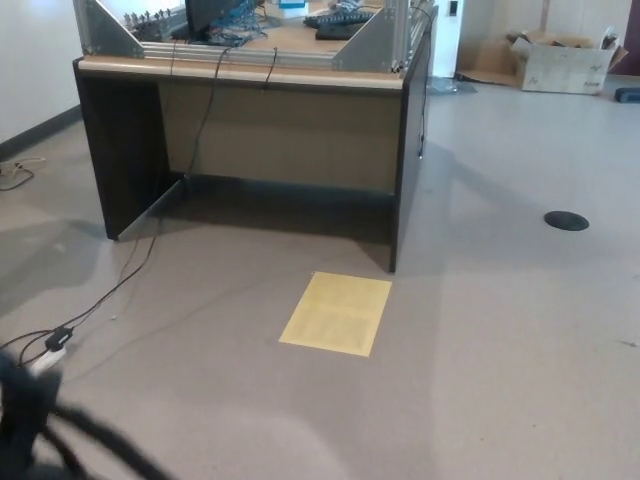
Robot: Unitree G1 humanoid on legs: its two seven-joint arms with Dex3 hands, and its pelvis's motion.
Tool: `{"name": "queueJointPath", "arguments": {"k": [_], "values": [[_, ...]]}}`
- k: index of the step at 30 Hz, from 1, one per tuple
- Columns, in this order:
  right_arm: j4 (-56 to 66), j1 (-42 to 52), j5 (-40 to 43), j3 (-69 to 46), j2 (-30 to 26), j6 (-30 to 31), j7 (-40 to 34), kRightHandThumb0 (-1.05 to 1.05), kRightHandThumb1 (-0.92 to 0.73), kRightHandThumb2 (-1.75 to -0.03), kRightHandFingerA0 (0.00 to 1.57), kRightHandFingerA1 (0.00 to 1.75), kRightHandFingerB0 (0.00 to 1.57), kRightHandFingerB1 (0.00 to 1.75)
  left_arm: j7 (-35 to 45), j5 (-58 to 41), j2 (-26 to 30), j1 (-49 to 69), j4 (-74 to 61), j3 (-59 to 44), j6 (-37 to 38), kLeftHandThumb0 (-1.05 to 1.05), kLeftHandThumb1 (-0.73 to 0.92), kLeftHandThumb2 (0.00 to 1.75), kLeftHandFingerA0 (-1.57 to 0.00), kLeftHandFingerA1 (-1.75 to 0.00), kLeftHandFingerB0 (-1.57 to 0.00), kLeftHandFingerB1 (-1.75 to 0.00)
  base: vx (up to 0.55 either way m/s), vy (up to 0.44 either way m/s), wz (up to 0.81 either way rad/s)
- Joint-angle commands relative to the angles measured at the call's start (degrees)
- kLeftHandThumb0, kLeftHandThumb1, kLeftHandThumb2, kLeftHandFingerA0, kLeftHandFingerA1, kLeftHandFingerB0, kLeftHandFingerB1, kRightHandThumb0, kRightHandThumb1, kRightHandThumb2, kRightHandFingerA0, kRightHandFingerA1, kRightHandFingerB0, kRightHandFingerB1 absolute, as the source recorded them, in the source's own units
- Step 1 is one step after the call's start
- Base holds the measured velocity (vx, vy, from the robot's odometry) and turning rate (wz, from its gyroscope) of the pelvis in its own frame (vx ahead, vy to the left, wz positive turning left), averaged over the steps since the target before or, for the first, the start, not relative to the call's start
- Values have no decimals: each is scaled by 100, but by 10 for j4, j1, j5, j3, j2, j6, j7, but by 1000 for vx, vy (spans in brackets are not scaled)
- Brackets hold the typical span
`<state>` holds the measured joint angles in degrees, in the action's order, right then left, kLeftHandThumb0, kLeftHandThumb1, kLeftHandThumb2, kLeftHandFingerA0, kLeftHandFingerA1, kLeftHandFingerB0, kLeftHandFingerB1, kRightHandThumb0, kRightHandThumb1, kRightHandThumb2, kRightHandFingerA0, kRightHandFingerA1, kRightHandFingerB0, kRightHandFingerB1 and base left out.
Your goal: A person hands over a black lunchbag to the robot and the robot uses its left hand to grab the strips of the lunchbag, the gives it back to the person.
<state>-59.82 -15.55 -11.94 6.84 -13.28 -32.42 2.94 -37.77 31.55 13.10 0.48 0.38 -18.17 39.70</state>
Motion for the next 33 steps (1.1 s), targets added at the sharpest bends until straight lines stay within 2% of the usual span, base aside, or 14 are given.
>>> {"name": "queueJointPath", "arguments": {"k": [1, 6, 9, 10, 14, 16, 21, 22, 26, 27, 29, 30, 31, 33], "values": [[-4, 6, -2, -3, -14, -4, 3, -71, -76, -64, 42, 41, 35, 35, -115, 56, 10, 79, 132, -11, 125, -10, 59, 55, -86, -175, -68, -173, 0, 0, 0], [0, 10, -3, -2, -13, -3, 2, -67, -77, -64, 42, 41, 35, 35, -178, 96, 33, 91, 234, 0, 111, -8, 58, 55, -85, -175, -70, -172, 0, 0, 0], [-2, 9, -4, -1, -13, -3, 1, -65, -62, -102, 36, 55, 21, 46, -204, 108, 52, 85, 288, 11, 115, -8, 58, 54, -83, -175, -67, -172, 0, 0, 0], [-3, 10, -5, 0, -12, -5, 0, -68, -77, -64, 42, 41, 34, 35, -225, 120, 64, 82, 326, 21, 106, -12, 59, 55, -82, -175, -65, -171, 0, 0, 0], [-6, 9, -6, 1, -8, -5, -2, -69, -77, -64, 42, 41, 34, 35, -254, 130, 83, 75, 379, 45, 109, -9, 58, 55, -82, -175, -65, -170, 0, 0, 0], [-6, 8, -4, 0, -7, -2, -2, -66, -62, -102, 36, 55, 22, 46, -271, 137, 92, 72, 402, 60, 113, -2, 55, 54, -82, -175, -64, -171, 0, 0, 0], [-5, 7, -5, 1, -6, -1, -4, -69, -77, -64, 42, 41, 34, 35, -291, 134, 108, 66, 434, 80, 115, -7, 57, 54, -83, -175, -67, -171, 0, 0, 0], [-5, 8, -4, 0, -6, 0, -3, -65, -62, -102, 36, 55, 21, 46, -313, 143, 115, 61, 444, 89, 110, -6, 57, 54, -84, -175, -68, -171, 0, 0, 0], [-4, 9, -6, 1, -8, -1, -4, -65, -62, -102, 36, 55, 21, 46, -335, 146, 125, 56, 455, 104, 98, -7, 57, 54, -83, -175, -66, -172, 0, 0, 0], [-5, 10, -6, 2, -8, -2, -5, -69, -77, -64, 42, 41, 34, 35, -334, 143, 127, 56, 454, 105, 97, -6, 57, 54, -82, -175, -66, -173, 0, 0, 0], [-6, 10, -6, 1, -8, -2, -4, -66, -62, -102, 36, 55, 21, 46, -335, 134, 131, 49, 454, 106, 97, -6, 56, 54, -81, -175, -67, -172, 0, 0, 0], [-7, 10, -4, 0, -7, -4, -4, -68, -77, -63, 42, 42, 35, 36, -341, 134, 134, 45, 451, 107, 96, -8, 57, 54, -82, -175, -68, -171, 0, 0, 0], [-7, 9, -3, -1, -5, -3, -4, -66, -62, -102, 36, 55, 22, 46, -350, 136, 139, 38, 444, 107, 97, -11, 59, 55, -82, -175, -65, -173, 0, 0, 0], [-6, 8, -3, 0, -4, 0, -3, -65, -61, -101, 36, 56, 22, 46, -362, 138, 150, 23, 430, 106, 102, -14, 60, 55, -82, -175, -64, -174, 0, 0, 0]]}}
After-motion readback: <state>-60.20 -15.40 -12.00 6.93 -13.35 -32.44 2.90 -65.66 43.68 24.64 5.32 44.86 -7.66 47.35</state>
